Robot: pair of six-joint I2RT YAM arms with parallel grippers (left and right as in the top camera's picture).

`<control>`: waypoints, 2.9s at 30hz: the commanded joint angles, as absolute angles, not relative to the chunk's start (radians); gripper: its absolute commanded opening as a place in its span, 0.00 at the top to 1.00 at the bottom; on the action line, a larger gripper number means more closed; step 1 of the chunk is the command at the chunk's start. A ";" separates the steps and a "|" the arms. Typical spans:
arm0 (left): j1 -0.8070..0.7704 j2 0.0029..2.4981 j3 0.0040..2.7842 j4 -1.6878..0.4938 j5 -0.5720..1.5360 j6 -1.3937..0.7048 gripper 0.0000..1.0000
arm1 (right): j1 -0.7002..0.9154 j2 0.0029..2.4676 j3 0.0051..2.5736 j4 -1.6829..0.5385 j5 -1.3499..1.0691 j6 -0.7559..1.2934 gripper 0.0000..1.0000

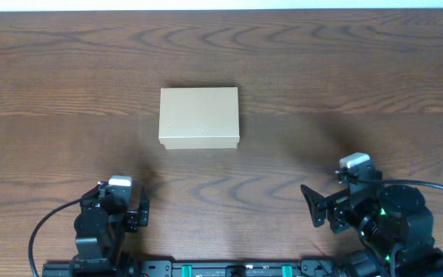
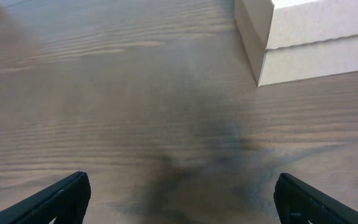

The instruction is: Pack container

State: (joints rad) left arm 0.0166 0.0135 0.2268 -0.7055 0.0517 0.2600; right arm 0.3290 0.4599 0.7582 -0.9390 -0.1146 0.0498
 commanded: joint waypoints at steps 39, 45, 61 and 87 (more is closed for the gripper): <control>0.012 0.004 0.160 -0.703 -0.029 0.171 0.05 | 0.184 0.337 0.550 -0.795 -0.004 -0.012 0.01; 0.012 0.004 0.160 -0.703 -0.029 0.171 0.05 | 0.083 0.152 0.320 -0.723 -0.026 -0.039 0.01; 0.012 0.004 0.160 -0.703 -0.029 0.171 0.04 | 0.061 0.005 0.160 -0.726 -0.003 -0.008 0.01; 0.012 0.004 0.160 -0.703 -0.029 0.171 0.05 | 0.078 0.006 0.160 -0.728 -0.004 -0.008 0.01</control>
State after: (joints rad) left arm 0.0166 0.0101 0.1722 -0.6991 -0.0303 0.1825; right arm 0.0685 0.0143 0.1665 -0.7254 -0.0170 -0.0254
